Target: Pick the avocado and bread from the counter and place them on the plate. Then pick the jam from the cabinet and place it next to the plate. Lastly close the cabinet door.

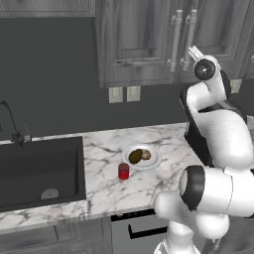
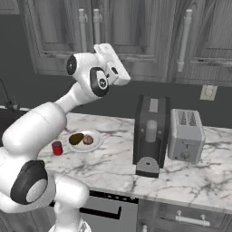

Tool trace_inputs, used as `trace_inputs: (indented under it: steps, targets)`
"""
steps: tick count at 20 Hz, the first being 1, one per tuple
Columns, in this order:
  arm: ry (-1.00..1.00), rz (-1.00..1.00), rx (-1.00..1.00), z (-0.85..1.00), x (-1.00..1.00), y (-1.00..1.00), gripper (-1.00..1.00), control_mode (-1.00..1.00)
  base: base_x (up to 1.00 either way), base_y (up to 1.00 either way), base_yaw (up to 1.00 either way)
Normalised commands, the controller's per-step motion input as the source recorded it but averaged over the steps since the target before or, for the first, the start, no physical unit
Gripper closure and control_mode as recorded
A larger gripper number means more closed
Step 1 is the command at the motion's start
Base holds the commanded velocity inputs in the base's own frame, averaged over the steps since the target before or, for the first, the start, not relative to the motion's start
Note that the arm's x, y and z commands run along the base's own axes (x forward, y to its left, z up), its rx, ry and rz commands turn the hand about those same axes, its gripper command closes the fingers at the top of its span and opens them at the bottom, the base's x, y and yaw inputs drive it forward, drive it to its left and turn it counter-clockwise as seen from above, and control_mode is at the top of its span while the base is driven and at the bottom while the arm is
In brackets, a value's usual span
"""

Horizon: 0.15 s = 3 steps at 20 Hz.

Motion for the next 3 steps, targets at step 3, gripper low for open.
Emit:
trace_inputs:
  steps: [3]
  targets:
    - [-0.24, -0.25, 0.00, -0.50, 0.93, -0.63, -1.00, -1.00, 0.00, 0.00, 0.00]
